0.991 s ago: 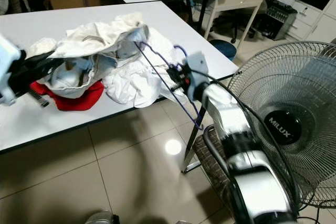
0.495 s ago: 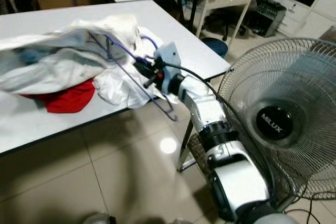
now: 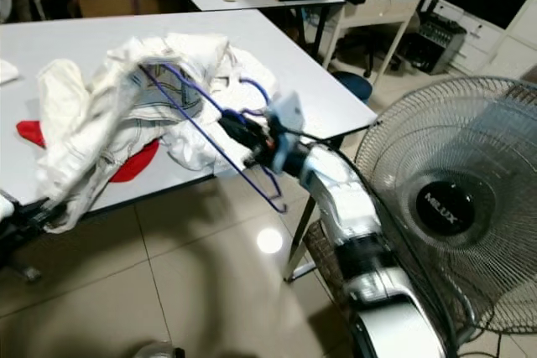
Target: Hang hanger
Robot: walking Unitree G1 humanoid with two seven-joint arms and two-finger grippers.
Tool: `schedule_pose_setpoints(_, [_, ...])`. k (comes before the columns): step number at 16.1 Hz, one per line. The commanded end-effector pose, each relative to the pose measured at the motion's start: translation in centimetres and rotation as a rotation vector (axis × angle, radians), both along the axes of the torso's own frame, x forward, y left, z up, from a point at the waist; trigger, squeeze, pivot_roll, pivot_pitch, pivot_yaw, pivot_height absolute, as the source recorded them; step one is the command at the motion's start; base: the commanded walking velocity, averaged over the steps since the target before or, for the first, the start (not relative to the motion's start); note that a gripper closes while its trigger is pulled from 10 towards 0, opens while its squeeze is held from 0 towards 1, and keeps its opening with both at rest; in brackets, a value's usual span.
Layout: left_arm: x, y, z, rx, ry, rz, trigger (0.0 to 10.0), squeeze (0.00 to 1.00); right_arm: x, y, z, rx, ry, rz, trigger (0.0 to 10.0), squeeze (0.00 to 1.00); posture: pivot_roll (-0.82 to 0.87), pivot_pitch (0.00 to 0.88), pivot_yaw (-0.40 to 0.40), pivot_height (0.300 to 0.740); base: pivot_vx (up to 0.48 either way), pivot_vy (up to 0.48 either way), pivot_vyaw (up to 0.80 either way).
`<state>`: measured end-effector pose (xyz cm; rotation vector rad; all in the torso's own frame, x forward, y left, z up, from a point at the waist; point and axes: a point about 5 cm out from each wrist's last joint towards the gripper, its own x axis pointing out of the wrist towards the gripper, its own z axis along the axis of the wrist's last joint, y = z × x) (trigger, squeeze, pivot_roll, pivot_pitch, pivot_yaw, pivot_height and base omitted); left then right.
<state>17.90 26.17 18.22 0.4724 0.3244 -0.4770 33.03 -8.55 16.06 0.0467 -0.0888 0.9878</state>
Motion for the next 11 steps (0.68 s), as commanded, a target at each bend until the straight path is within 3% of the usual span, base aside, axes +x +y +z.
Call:
schedule_pose_setpoints(1, [0.6,-1.4,1.8,-0.047,-0.052,-0.112,10.0,1.00,-0.1,0.1,0.8,-0.006,-0.030,0.015,10.0,0.00,-0.02,0.000,-0.053,0.740,0.000,0.000,0.00])
schedule_pose_setpoints(6, [3.1,-4.5,7.1,-0.247,-0.265,-0.305,10.0,1.00,-0.1,0.8,0.9,-0.027,-0.037,0.030,10.0,0.00,-0.02,0.000,-0.049,0.740,0.000,0.000,0.00])
schedule_pose_setpoints(8, [4.5,-4.7,8.1,-0.281,-0.328,-0.298,10.0,1.00,0.0,0.9,1.0,-0.036,-0.036,0.023,10.0,0.00,-0.04,0.000,-0.037,0.740,0.000,0.000,0.00])
schedule_pose_setpoints(9, [5.2,-4.3,7.9,-0.235,-0.326,-0.250,10.0,1.00,0.0,0.9,0.9,-0.053,-0.035,0.014,10.0,0.00,-0.05,0.000,-0.028,0.740,0.000,0.000,0.00])
schedule_pose_setpoints(11, [6.8,0.0,5.7,0.054,-0.258,0.084,10.0,1.00,-0.1,0.4,0.4,-0.075,-0.017,-0.022,10.0,0.00,-0.05,0.000,-0.027,0.740,0.000,0.000,0.00])
